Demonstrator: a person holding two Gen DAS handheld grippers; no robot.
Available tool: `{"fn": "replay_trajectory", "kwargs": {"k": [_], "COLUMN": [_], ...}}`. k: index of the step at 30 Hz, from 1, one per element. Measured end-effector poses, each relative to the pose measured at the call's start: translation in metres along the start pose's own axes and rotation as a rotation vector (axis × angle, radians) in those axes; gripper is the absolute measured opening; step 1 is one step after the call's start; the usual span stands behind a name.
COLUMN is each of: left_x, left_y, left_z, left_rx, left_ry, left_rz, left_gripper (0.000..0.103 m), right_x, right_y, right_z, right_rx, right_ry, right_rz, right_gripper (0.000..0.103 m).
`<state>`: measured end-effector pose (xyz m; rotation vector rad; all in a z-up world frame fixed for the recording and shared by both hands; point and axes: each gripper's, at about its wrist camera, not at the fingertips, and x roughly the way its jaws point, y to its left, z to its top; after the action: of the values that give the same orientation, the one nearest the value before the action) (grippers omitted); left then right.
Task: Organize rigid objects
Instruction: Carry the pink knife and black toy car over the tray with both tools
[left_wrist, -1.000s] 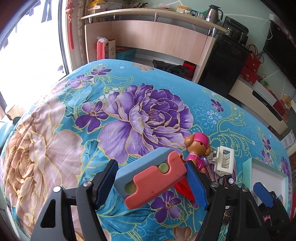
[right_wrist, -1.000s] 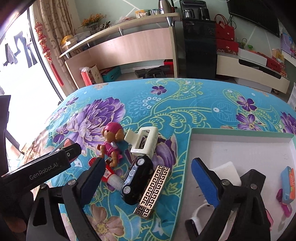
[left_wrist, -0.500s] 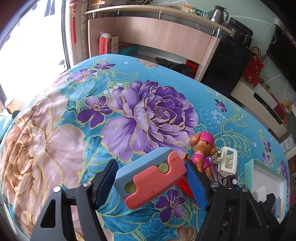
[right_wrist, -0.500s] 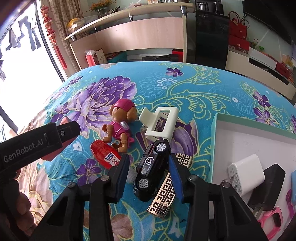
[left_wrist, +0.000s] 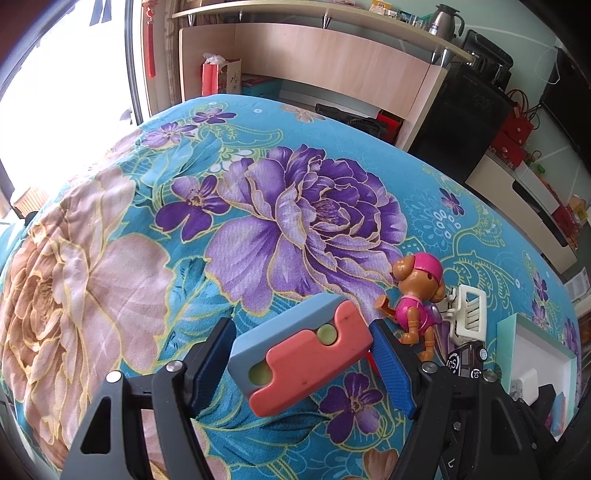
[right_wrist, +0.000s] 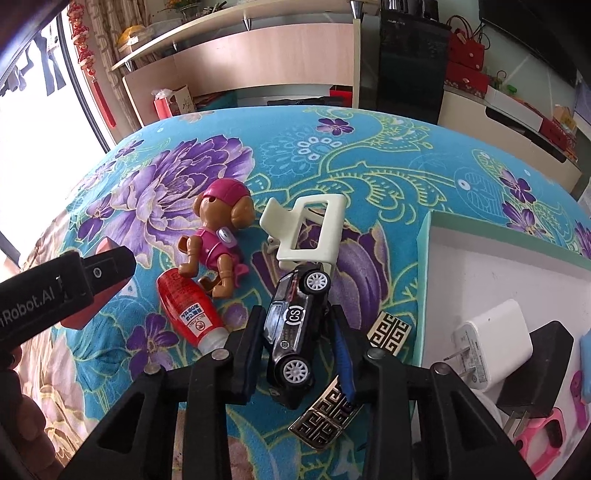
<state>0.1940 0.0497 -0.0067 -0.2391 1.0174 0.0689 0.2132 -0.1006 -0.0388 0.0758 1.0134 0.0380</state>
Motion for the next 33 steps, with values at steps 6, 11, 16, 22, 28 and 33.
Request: {"fn": "replay_trajectory", "kwargs": {"k": [6,11,16,22,28,33], "left_x": [-0.007,-0.017,-0.031,-0.045,-0.055,-0.059], "left_y": [0.001,-0.001,-0.013,-0.044,-0.091,-0.135], "left_z": [0.002,0.004,0.005,0.0,-0.016,-0.032], "left_rx": [-0.001,0.009,0.038,0.114,0.236,0.339], "left_ry": [-0.027,-0.056,-0.096,-0.128,-0.146,-0.157], "left_rz": [0.0,-0.008,-0.03,-0.093,-0.154,-0.231], "left_gripper": [0.077,0.077,0.077,0.077,0.077,0.077], "right_x": [-0.014,-0.031,-0.056,-0.082,-0.103,-0.114], "right_y": [-0.006,-0.013,-0.027,-0.067,-0.118,-0.155], "right_z": [0.002,0.006,0.01,0.01,0.002,-0.008], "right_rx": [0.038,0.065,0.094,0.184,0.291,0.367], "right_ry": [-0.031,-0.071,-0.136,-0.195,-0.231,-0.24], "right_rz": [0.047,0.073,0.082,0.026,-0.055,-0.123], "right_gripper": [0.028,0.028,0.028,0.028,0.028,0.028]}}
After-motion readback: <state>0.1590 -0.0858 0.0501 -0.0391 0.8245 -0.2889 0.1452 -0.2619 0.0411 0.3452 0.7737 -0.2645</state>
